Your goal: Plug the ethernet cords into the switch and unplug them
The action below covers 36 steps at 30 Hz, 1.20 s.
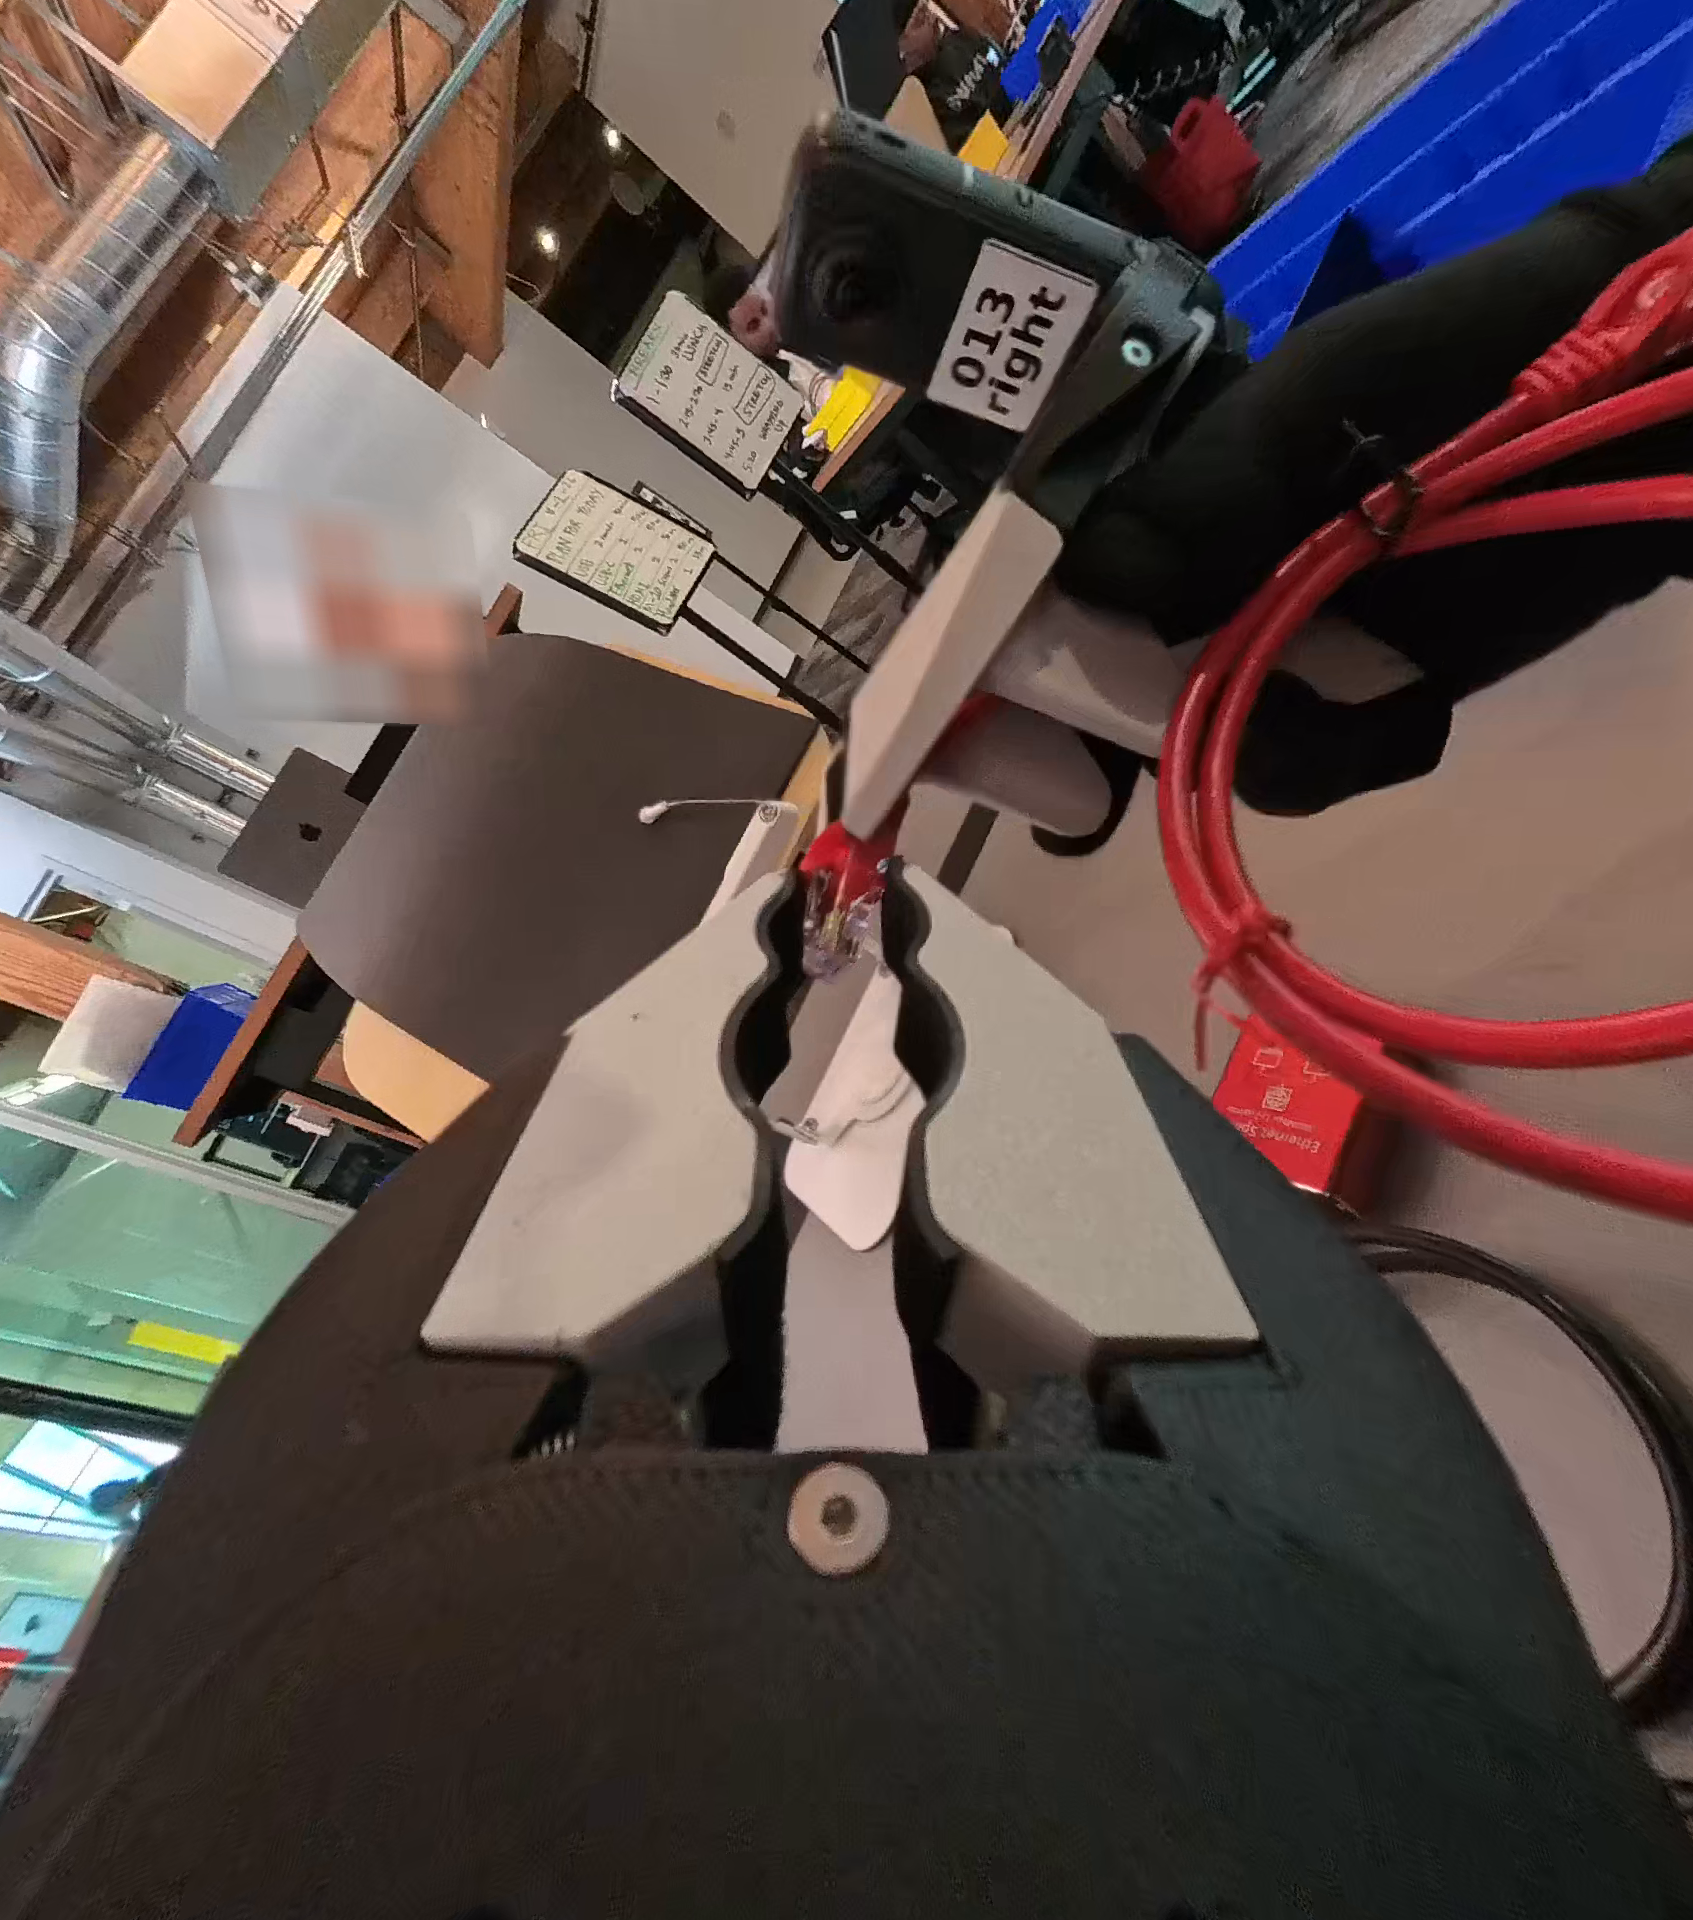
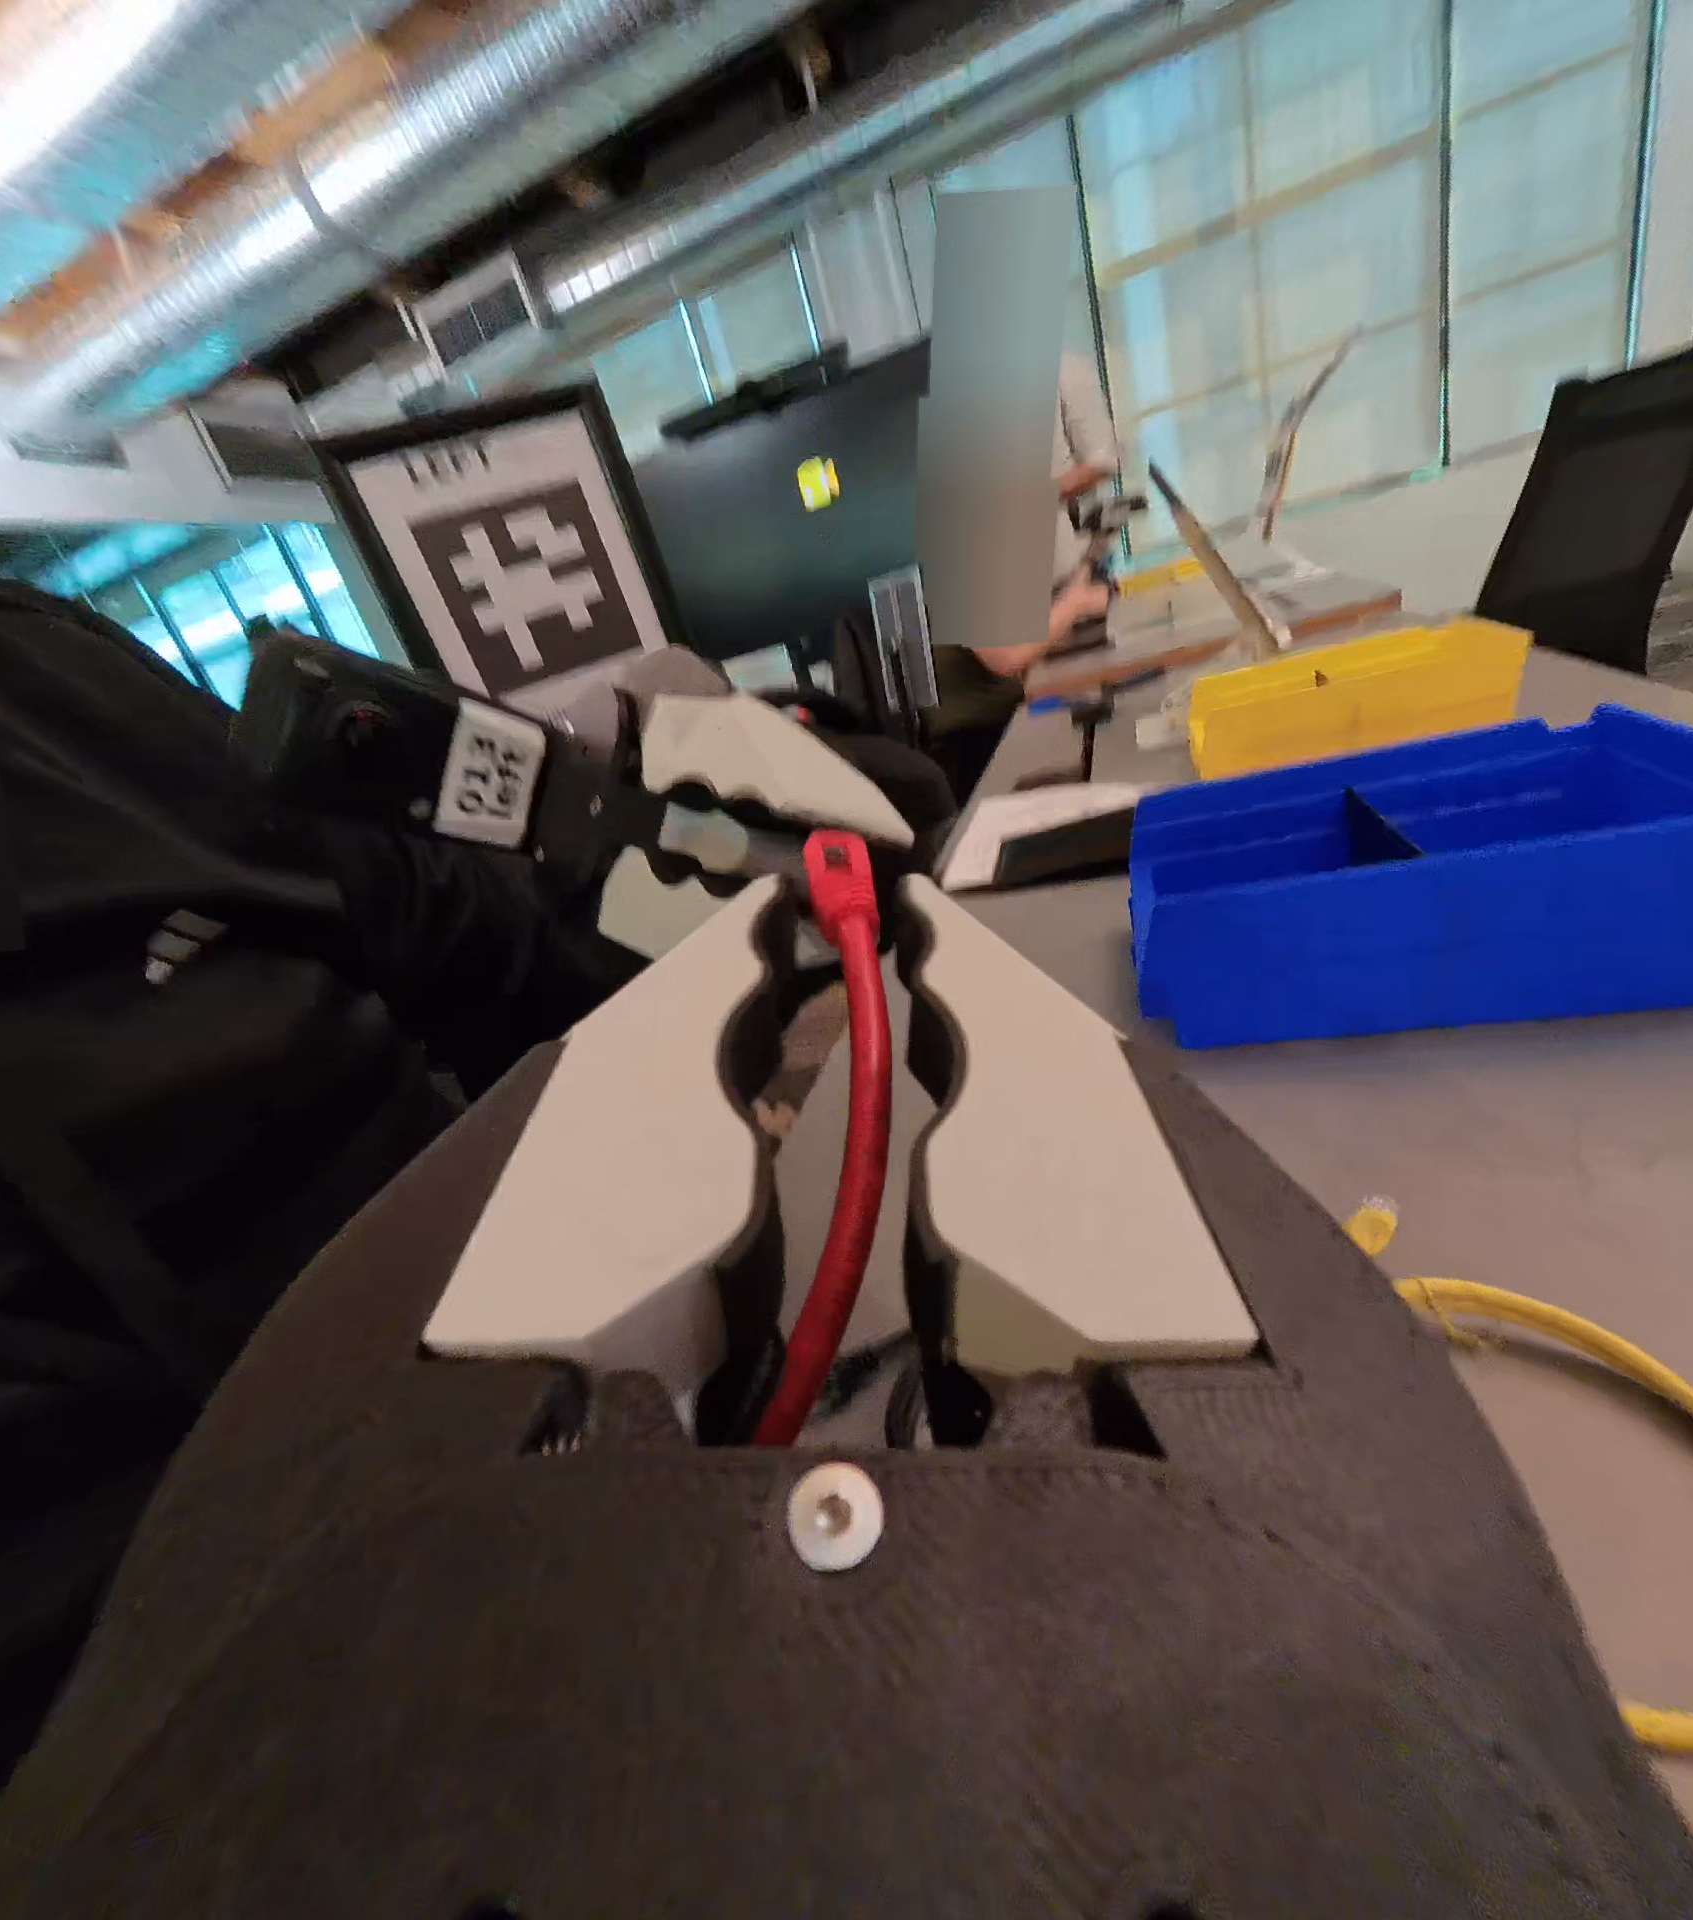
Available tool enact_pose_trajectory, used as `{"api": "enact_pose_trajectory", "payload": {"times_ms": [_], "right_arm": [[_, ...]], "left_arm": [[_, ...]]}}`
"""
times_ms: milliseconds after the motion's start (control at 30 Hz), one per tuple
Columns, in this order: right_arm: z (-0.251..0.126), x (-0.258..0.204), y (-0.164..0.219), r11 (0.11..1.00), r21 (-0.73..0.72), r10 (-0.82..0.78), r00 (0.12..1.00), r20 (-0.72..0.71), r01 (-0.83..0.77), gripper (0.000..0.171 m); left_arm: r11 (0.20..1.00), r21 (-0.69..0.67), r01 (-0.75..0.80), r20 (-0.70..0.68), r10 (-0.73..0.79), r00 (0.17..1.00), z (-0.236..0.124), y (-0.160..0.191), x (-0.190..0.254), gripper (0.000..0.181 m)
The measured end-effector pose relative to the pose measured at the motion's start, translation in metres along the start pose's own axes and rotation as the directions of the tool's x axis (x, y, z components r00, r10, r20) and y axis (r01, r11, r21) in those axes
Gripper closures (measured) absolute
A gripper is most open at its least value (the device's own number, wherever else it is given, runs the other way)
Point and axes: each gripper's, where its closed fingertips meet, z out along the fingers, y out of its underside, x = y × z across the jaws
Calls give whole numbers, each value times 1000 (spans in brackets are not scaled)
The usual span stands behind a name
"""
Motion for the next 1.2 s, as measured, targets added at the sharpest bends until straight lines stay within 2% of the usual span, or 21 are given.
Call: {"api": "enact_pose_trajectory", "payload": {"times_ms": [33, 200, 367, 500, 567, 633, 733, 833, 900, 1000, 1200], "right_arm": [[-1, -1, -4, 1000, 25, 6, 1000, 7, -6, 161], [0, -2, 3, 1000, -12, 17, 1000, 27, -16, 159], [0, -2, 2, 999, 9, 33, 999, 34, -34, 162], [-3, 2, 7, 999, -27, 20, 1000, 5, -20, 162], [-7, 3, 9, 999, -41, 13, 1000, -6, -13, 161], [-17, 7, 9, 999, -54, -9, 999, -44, 7, 161], [-45, 17, 11, 996, -88, -47, 991, -129, 36, 161], [-77, 29, 19, 986, -152, -96, 966, -238, 60, 161], [-96, 33, 24, 977, -198, -133, 945, -298, 75, 161], [-119, 40, 32, 966, -246, -164, 918, -362, 76, 161], [-128, 47, 49, 950, -305, -184, 908, -377, 66, 161]], "left_arm": [[1000, 2, -2, 5, 2, 1000, 0, -1, -1, 169], [1000, 1, -15, 18, 15, 1000, 0, -1, 0, 169], [1000, 10, -2, 18, 2, 1000, 0, -2, -1, 169], [1000, 4, 25, -16, -25, 1000, 3, 2, 3, 169], [999, 12, 53, -41, -52, 998, 4, 4, 4, 164], [998, 23, 52, -66, -51, 997, 0, 8, 1, 152], [987, -77, 142, -197, -155, 968, 5, 35, 8, 141], [966, -199, 166, -329, -226, 917, 19, 65, 35, 132], [961, -248, 119, -424, -218, 879, 28, 78, 58, 131], [943, -324, 72, -553, -250, 795, 44, 92, 97, 119], [912, -402, -81, -675, -236, 699, 74, 121, 151, 105]]}}
